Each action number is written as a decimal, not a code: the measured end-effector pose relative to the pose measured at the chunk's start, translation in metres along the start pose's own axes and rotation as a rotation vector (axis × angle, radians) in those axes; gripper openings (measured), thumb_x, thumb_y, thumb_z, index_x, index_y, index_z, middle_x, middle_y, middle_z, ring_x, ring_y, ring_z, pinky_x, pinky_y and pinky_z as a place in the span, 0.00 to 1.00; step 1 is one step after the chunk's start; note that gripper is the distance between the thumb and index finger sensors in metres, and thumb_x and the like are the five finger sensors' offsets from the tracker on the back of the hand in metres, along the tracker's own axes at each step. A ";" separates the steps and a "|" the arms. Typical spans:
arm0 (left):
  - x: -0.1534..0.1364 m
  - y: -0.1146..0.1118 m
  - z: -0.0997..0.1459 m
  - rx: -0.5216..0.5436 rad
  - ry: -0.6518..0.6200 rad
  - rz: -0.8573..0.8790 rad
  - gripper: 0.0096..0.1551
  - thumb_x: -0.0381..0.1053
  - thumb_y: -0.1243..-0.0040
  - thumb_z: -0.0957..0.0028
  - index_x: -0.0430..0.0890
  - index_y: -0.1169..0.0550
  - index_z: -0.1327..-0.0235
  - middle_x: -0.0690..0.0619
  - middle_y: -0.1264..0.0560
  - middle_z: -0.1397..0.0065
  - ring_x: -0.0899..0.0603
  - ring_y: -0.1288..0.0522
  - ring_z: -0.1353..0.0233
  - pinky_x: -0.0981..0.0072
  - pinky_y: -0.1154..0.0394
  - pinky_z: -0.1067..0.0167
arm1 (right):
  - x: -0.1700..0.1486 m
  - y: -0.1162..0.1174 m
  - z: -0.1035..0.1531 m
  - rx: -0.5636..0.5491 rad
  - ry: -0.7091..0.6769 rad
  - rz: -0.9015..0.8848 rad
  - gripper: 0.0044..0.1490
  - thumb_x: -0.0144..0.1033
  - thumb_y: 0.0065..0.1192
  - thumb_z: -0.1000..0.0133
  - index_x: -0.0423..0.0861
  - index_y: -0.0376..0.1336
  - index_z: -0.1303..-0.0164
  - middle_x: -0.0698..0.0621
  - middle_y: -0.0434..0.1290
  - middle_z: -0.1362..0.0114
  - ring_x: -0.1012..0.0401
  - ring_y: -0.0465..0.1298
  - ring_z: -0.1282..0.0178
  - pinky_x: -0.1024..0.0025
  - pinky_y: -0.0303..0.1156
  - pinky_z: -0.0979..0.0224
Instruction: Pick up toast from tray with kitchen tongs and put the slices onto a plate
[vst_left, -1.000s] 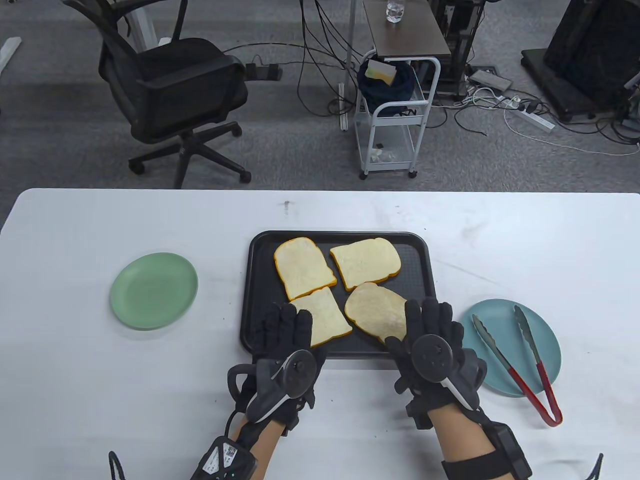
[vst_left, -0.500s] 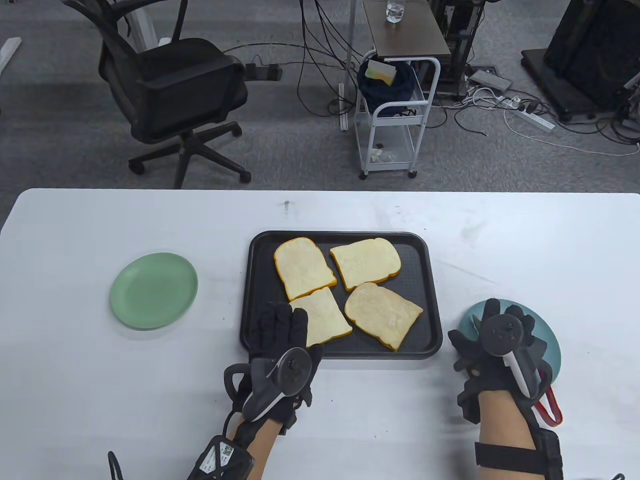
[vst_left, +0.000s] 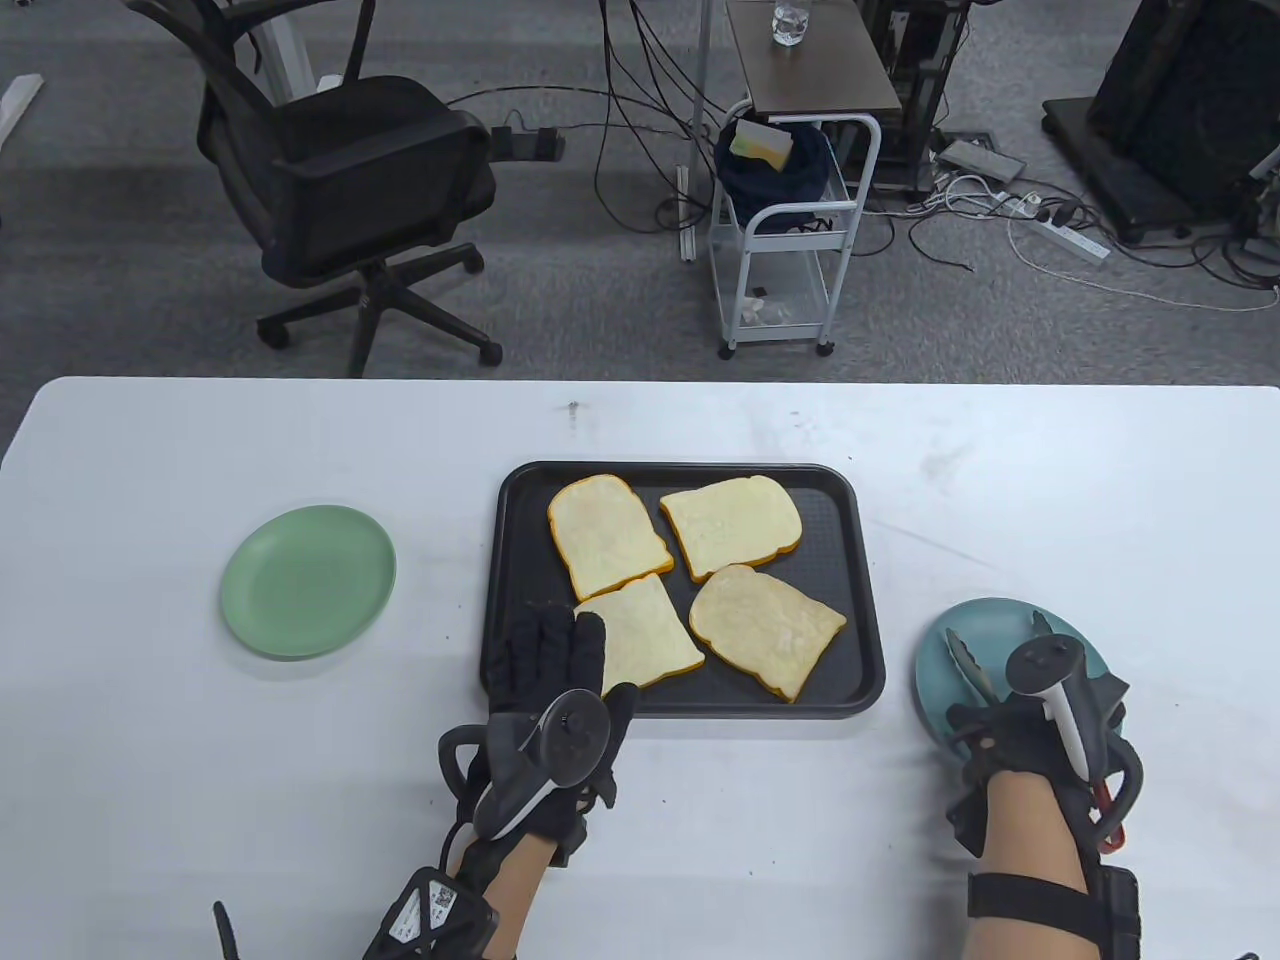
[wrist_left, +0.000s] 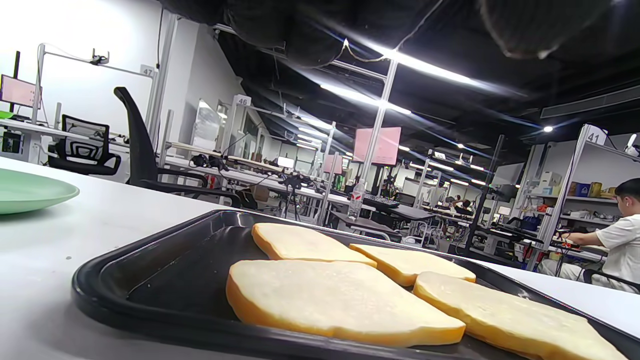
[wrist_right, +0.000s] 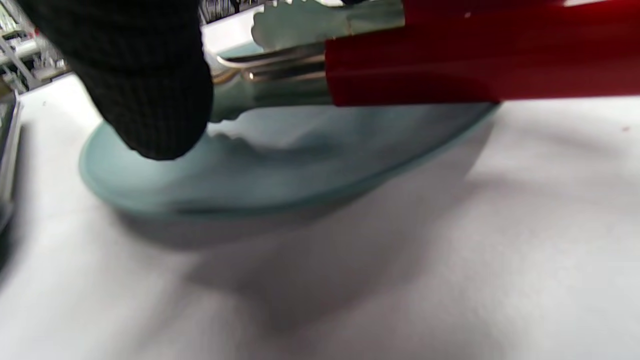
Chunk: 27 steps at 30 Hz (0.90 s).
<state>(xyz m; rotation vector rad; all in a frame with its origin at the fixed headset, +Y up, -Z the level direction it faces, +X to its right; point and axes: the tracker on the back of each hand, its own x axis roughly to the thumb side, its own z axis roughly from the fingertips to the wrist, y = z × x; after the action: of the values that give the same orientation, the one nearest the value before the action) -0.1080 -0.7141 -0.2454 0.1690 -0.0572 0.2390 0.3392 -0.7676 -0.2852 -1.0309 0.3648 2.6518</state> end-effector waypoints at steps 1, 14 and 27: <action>0.000 0.000 0.000 -0.001 0.001 0.002 0.43 0.71 0.52 0.55 0.56 0.40 0.26 0.49 0.43 0.15 0.37 0.47 0.14 0.43 0.45 0.22 | -0.001 0.000 -0.001 0.011 0.004 0.001 0.69 0.58 0.74 0.50 0.51 0.32 0.17 0.32 0.38 0.12 0.31 0.38 0.17 0.26 0.41 0.28; -0.001 -0.001 -0.001 -0.019 0.006 0.018 0.43 0.71 0.51 0.55 0.57 0.40 0.26 0.49 0.43 0.15 0.37 0.47 0.14 0.43 0.45 0.22 | -0.009 0.011 -0.014 -0.058 0.071 0.012 0.62 0.45 0.74 0.47 0.51 0.35 0.18 0.32 0.43 0.13 0.31 0.52 0.20 0.27 0.47 0.27; -0.005 -0.001 -0.002 -0.012 0.021 0.025 0.43 0.71 0.52 0.55 0.57 0.39 0.26 0.49 0.42 0.15 0.36 0.46 0.15 0.43 0.44 0.22 | 0.008 -0.023 0.015 -0.268 -0.224 -0.420 0.64 0.43 0.78 0.53 0.48 0.38 0.20 0.30 0.56 0.19 0.36 0.65 0.28 0.31 0.60 0.28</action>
<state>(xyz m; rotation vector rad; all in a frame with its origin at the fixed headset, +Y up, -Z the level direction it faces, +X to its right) -0.1124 -0.7161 -0.2476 0.1535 -0.0403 0.2654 0.3316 -0.7397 -0.2832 -0.7630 -0.2370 2.4298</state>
